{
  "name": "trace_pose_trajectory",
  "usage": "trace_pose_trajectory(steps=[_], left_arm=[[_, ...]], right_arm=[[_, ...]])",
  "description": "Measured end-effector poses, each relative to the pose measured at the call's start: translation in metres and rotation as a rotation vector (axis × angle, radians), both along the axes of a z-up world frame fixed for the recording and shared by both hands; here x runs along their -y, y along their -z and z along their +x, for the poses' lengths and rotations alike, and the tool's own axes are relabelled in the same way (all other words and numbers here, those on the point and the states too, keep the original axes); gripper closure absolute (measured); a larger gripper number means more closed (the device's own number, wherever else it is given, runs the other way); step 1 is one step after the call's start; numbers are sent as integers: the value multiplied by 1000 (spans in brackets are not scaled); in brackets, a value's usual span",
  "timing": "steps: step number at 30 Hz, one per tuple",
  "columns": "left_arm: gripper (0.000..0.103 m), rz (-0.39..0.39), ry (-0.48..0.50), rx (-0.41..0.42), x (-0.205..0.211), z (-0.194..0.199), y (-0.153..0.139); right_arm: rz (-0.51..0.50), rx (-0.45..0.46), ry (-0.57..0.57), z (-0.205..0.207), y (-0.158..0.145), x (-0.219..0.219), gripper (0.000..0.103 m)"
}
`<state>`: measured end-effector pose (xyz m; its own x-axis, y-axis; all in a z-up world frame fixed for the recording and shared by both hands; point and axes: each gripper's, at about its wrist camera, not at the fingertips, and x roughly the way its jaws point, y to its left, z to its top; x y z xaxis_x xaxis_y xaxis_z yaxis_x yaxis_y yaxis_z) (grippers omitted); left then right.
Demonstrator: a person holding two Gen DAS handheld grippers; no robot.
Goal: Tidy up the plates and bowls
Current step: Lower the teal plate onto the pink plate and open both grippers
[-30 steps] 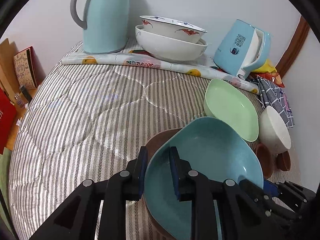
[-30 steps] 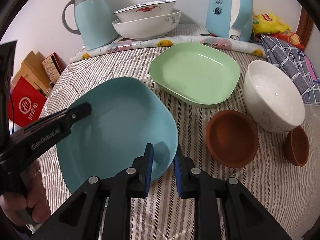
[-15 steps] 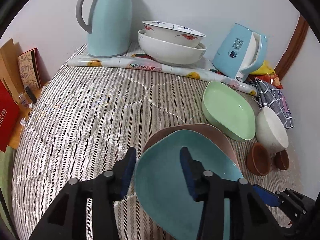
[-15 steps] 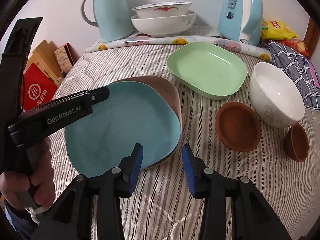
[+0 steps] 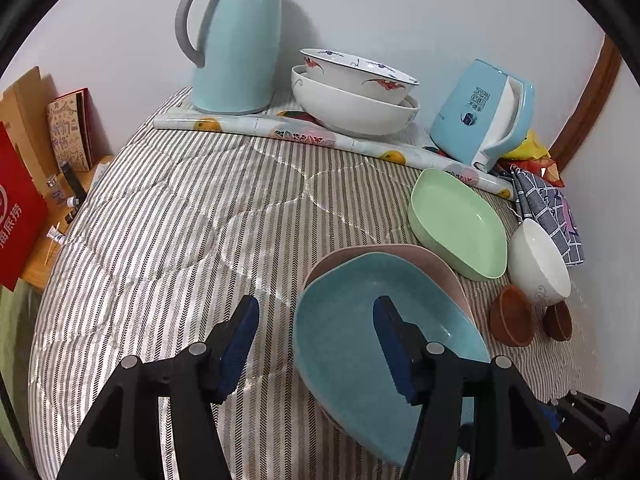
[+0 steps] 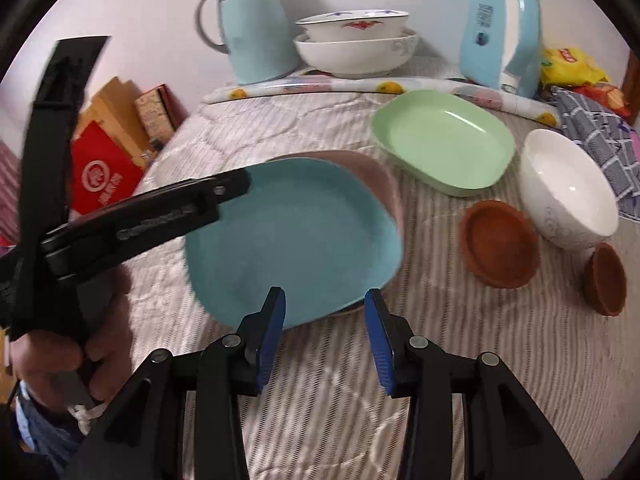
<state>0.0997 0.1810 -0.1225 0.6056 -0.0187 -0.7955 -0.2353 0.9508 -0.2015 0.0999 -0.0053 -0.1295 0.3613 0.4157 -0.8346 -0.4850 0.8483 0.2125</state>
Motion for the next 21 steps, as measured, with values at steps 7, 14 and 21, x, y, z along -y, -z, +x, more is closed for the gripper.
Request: trace_pose_trajectory(steps=[7, 14, 21], left_arm=[[46, -7, -5, 4, -2, -5, -2], [46, -10, 8, -5, 0, -5, 2], [46, 0, 6, -31, 6, 1, 12]], right_arm=[[52, -18, -77, -14, -2, -13, 62], [19, -40, -83, -12, 14, -28, 62], [16, -22, -60, -6, 12, -16, 62]])
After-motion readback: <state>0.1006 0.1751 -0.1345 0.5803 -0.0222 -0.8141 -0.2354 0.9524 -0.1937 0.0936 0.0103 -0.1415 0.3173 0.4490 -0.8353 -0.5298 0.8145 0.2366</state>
